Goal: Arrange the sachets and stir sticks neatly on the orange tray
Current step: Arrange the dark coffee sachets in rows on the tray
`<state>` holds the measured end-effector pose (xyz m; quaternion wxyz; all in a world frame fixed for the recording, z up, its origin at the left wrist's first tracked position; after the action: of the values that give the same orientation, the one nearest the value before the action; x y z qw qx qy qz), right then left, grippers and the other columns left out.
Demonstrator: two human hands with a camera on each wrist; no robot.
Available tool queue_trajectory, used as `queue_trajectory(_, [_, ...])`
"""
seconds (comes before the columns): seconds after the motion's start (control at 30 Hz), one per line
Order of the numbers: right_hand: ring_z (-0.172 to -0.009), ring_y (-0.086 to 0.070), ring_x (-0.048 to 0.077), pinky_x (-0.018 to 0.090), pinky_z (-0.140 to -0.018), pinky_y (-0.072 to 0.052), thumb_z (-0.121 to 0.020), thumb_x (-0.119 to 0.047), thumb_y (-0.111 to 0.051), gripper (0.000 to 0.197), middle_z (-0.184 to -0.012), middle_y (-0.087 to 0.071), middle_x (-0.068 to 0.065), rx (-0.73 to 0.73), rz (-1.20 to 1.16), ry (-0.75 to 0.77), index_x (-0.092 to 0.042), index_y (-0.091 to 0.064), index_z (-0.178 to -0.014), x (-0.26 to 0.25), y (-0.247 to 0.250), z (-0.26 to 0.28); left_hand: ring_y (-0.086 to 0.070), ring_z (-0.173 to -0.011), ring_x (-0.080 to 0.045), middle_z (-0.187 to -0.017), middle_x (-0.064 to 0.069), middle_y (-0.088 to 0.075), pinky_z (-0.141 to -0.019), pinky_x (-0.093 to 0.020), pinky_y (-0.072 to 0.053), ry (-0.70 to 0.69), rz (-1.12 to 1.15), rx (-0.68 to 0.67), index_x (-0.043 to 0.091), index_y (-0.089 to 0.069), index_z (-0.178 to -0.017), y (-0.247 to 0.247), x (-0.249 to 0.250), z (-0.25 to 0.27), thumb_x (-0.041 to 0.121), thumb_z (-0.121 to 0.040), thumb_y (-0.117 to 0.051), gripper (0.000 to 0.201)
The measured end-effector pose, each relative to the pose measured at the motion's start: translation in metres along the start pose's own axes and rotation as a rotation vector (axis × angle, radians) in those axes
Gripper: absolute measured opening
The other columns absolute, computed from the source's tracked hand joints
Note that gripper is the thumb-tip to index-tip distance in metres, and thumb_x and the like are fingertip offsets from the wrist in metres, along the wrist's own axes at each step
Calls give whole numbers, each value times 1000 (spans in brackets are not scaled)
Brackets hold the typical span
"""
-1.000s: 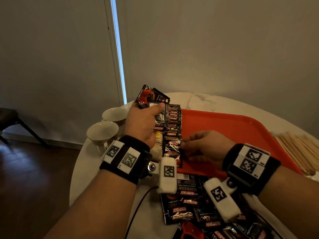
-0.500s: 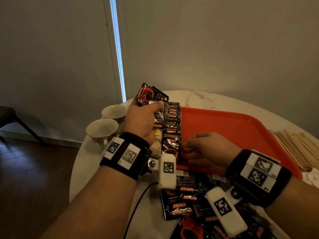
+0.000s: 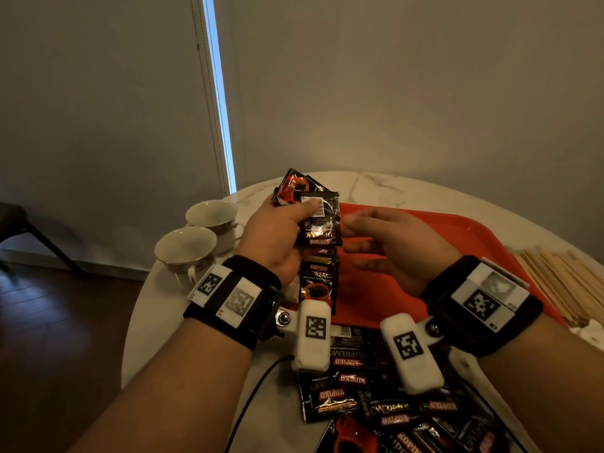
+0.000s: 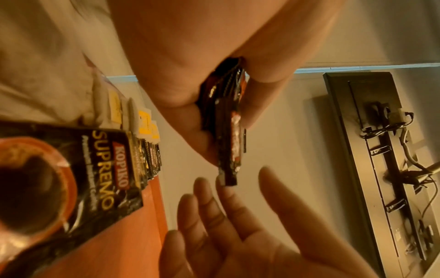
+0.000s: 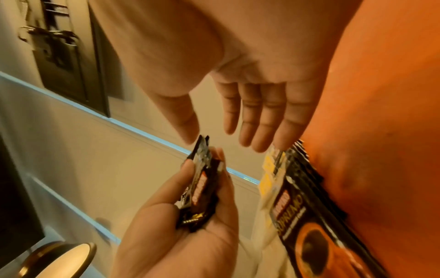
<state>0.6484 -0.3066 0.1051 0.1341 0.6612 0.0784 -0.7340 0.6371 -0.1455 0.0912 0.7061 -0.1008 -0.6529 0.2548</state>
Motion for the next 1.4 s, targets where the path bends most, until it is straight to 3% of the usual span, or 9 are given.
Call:
queue_trajectory(0.2, [-97,-74,35,46,-79,-59,-85,-9,-79,38,-108,-76,14,-54,50,106,-8,-65,-120,1,-15,-13,-76,-100,-39,-109,-18,-78,-79,-56,-63,2,-54,-50,9,-67,-121,-9,-5,3,12,-96,-69,25])
queue_trajectory(0.3, [-89,-74,27,37,-66,-60,-86,-5,-77,39,-108,-76,15,-70,-5,116,-8,-64,-122,5,-13,-17,-76,-100,-38,-108,-17,-78,-81,-56,-63,42,4,-4,10,-68,-123,-6,-7,2,28,-99,-68,31])
queue_trajectory(0.43, [-86,-74,22,31,-59,-56,-90,0,-71,30,-111,-76,12,-6,-90,166,-12,-67,-117,-7,6,-25,-77,-96,-36,-110,-17,-77,-73,-52,-64,42,49,69,10,-66,-123,5,-8,-3,24,-101,-65,26])
queue_trajectory(0.6, [-97,-72,12,29,-82,-56,-91,13,-55,35,-100,-77,-5,66,-171,391,-14,-76,-96,-40,30,-23,-77,-90,-39,-112,-23,-74,-72,-57,-63,72,65,77,7,-61,-119,5,-12,-2,9,-101,-57,18])
queue_trajectory(0.77, [-113,-69,25,48,-105,-52,-82,14,-48,46,-112,-77,5,-20,81,440,-15,-82,-92,-36,13,-25,-75,-101,-40,-123,-24,-71,-76,-58,-62,97,81,10,7,-59,-129,-6,-17,3,6,-102,-53,28])
queue_trajectory(0.9, [-109,-69,31,52,-103,-53,-82,10,-49,45,-103,-79,4,-15,154,362,-17,-82,-95,-25,12,-28,-75,-103,-35,-121,-20,-74,-80,-54,-63,55,60,-27,7,-63,-132,-9,-13,6,9,-96,-67,36])
queue_trajectory(1.03, [-106,-67,44,60,-95,-55,-78,8,-49,43,-103,-77,14,9,80,333,-13,-82,-94,-24,13,-27,-77,-86,-28,-101,-17,-78,-79,-44,-63,14,-76,-66,-1,-67,-116,-16,-11,12,-12,-88,-64,30])
queue_trajectory(1.13, [-97,-75,31,46,-83,-62,-85,13,-47,38,-100,-78,9,51,-86,291,-4,-79,-97,-22,20,-25,-76,-81,-26,-85,-10,-77,-82,-45,-62,-16,-147,-53,6,-67,-95,-15,-8,13,-14,-85,-68,23])
queue_trajectory(1.4, [-84,-75,20,34,-69,-60,-90,8,-58,45,-108,-74,12,10,-261,170,-8,-62,-131,-7,17,-32,-78,-78,-22,-85,-6,-79,-59,-31,-60,-93,-157,-21,6,-68,-109,-12,-2,11,-11,-85,-70,30])
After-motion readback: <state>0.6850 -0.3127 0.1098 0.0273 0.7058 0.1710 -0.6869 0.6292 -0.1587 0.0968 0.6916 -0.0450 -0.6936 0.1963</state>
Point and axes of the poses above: each hand's wrist, its own z-axis away from the middle knuckle, its own y-axis out of the back of the hand, x = y × z, the point moved 10 cm from there along -z, towards the middle knuckle
